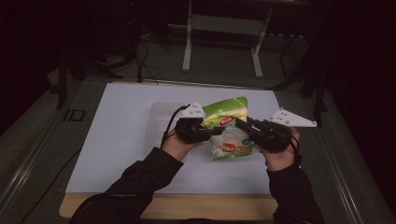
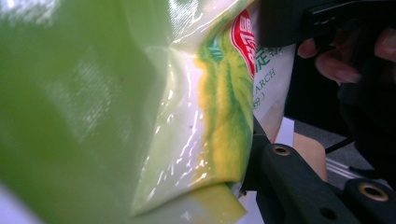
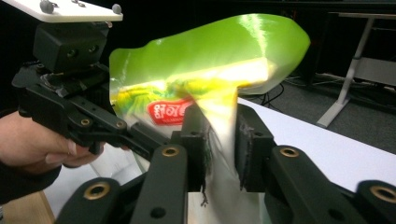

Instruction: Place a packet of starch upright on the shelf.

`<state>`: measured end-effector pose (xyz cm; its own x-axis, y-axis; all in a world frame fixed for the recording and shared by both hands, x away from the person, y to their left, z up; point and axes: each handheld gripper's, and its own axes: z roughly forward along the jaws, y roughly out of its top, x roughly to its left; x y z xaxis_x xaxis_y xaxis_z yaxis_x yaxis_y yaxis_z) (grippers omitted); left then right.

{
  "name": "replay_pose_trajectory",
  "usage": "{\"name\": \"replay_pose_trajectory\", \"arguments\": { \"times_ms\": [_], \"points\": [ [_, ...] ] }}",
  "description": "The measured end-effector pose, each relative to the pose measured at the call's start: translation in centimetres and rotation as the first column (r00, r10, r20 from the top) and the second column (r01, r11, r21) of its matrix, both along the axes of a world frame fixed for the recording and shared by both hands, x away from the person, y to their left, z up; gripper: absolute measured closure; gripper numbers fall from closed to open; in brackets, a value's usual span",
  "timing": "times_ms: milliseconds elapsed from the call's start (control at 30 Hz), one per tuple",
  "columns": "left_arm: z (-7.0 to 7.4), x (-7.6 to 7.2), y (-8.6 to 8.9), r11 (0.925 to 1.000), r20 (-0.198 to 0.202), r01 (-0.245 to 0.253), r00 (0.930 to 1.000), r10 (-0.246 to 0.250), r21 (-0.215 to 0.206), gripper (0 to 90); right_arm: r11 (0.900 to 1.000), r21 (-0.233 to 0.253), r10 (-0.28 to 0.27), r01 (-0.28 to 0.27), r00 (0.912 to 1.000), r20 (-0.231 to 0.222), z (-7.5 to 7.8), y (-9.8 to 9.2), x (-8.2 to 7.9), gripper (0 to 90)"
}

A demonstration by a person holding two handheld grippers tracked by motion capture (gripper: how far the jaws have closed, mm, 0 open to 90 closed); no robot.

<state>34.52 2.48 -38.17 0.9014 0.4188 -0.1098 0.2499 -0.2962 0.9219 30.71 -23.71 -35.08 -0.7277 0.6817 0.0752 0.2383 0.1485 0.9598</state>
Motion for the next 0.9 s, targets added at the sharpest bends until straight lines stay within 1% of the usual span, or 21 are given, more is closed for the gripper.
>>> {"name": "replay_pose_trajectory", "arguments": {
  "times_ms": [100, 133, 167, 200, 267, 333, 367, 400, 433, 467, 500, 533, 600, 667, 733, 800, 900],
  "points": [
    [0.5, 0.2, 0.6, 1.0000, 0.005, -0.006, 1.0000, 0.006, 0.000, 80.4, 1.000, 0.023, -0.012, 0.011, 0.9999, 0.010, 0.2, -0.7, -0.2, 60.0],
    [0.8, 0.3, 0.8, 1.0000, 0.015, -0.010, 0.9998, 0.010, 0.001, 80.4, 0.999, 0.033, -0.018, 0.018, 0.9998, 0.009, 0.2, -0.9, -0.2, 52.7],
    [1.0, 0.4, 1.0, 0.9999, 0.021, -0.014, 0.9997, 0.014, -0.001, 80.4, 0.999, 0.046, -0.027, 0.027, 0.9996, 0.012, 0.1, -1.3, -0.2, 48.4],
    [1.2, 0.5, 1.3, 0.9998, 0.026, -0.020, 0.9995, 0.020, -0.006, 80.3, 0.998, 0.046, -0.033, 0.033, 0.9994, 0.010, 0.1, -1.5, -0.2, 45.4],
    [1.7, 0.8, 2.1, 0.9996, 0.051, -0.023, 0.9984, 0.024, -0.018, 80.3, 0.997, 0.049, -0.052, 0.052, 0.9986, 0.011, -0.2, -2.3, -0.1, 34.4],
    [2.2, 1.1, 2.8, 0.9996, 0.072, -0.020, 0.9972, 0.022, -0.022, 80.4, 0.996, 0.064, -0.066, 0.066, 0.9978, -0.001, -0.5, -2.9, 0.0, 26.5],
    [2.4, 1.2, 3.0, 0.9996, 0.075, -0.019, 0.9970, 0.021, -0.021, 80.4, 0.995, 0.076, -0.056, 0.057, 0.9982, -0.020, -0.8, -3.4, 0.1, 21.3],
    [2.4, 1.2, 3.0, 0.9996, 0.075, -0.019, 0.9970, 0.021, -0.021, 80.4, 0.995, 0.076, -0.056, 0.057, 0.9982, -0.020, -0.8, -3.4, 0.1, 21.3],
    [2.8, 1.5, 3.5, 0.9997, 0.092, -0.016, 0.9956, 0.018, -0.015, 80.4, 0.995, 0.083, -0.045, 0.047, 0.9987, -0.023, -1.0, -3.7, 0.2, 16.3],
    [3.1, 1.7, 3.9, 0.9999, 0.104, -0.014, 0.9944, 0.014, -0.002, 80.4, 0.994, 0.100, -0.045, 0.048, 0.9986, -0.028, -1.4, -4.4, 0.3, 14.7],
    [3.2, 1.8, 4.1, 0.9998, 0.110, -0.018, 0.9938, 0.018, 0.006, 80.4, 0.993, 0.106, -0.049, 0.052, 0.9984, -0.030, -1.7, -4.7, 0.3, 14.1],
    [3.4, 2.0, 4.4, 0.9997, 0.120, -0.021, 0.9925, 0.020, 0.014, 80.4, 0.994, 0.100, -0.045, 0.048, 0.9985, -0.030, -1.9, -5.0, 0.4, 13.8],
    [3.5, 2.4, 4.9, 0.9994, 0.136, -0.023, 0.9905, 0.020, 0.025, 80.4, 0.992, 0.116, -0.051, 0.054, 0.9982, -0.032, -2.2, -5.7, 0.4, 14.1],
    [3.6, 2.7, 5.4, 0.9992, 0.148, -0.024, 0.9888, 0.019, 0.033, 80.4, 0.989, 0.133, -0.054, 0.060, 0.9973, -0.049, -2.4, -6.3, 0.5, 14.2],
    [3.6, 3.2, 6.0, 0.9992, 0.147, -0.022, 0.9890, 0.016, 0.034, 80.4, 0.985, 0.163, -0.052, 0.061, 0.9970, -0.057, -2.7, -6.9, 0.6, 14.3],
    [3.6, 3.6, 6.6, 0.9991, 0.152, -0.019, 0.9884, 0.013, 0.039, 80.4, 0.985, 0.156, -0.060, 0.070, 0.9960, -0.067, -3.0, -7.1, 0.6, 14.4],
    [3.5, 4.3, 7.5, 0.9984, 0.163, -0.018, 0.9865, 0.009, 0.053, 80.4, 0.984, 0.163, -0.054, 0.068, 0.9948, -0.086, -3.4, -7.5, 0.6, 14.5]
  ]
}}
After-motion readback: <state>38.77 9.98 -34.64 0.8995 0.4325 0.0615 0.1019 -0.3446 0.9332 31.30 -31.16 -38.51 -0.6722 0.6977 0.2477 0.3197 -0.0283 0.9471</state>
